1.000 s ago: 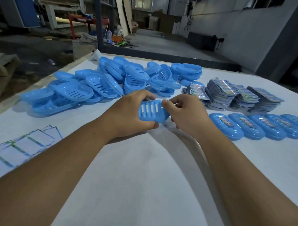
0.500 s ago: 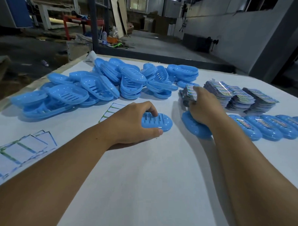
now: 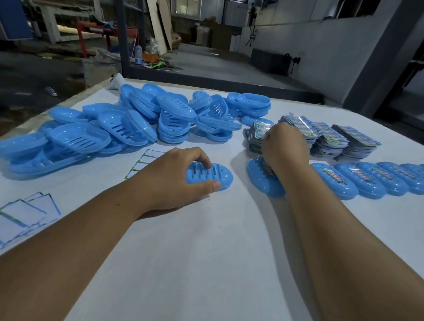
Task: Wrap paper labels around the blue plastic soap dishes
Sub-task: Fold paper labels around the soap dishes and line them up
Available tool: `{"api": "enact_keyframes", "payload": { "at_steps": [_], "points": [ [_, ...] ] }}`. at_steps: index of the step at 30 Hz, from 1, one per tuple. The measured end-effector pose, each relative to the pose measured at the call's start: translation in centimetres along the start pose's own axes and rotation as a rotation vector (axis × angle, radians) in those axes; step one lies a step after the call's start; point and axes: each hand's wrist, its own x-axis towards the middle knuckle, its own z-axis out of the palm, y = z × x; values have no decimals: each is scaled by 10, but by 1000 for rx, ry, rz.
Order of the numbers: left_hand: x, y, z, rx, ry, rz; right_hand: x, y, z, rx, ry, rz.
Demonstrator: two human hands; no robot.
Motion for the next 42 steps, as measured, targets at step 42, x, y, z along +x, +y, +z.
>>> {"api": "enact_keyframes", "payload": {
  "at_steps": [42],
  "points": [
    [36, 10, -8, -626, 487, -166, -48, -45, -10, 1148, -362, 33]
  ]
}}
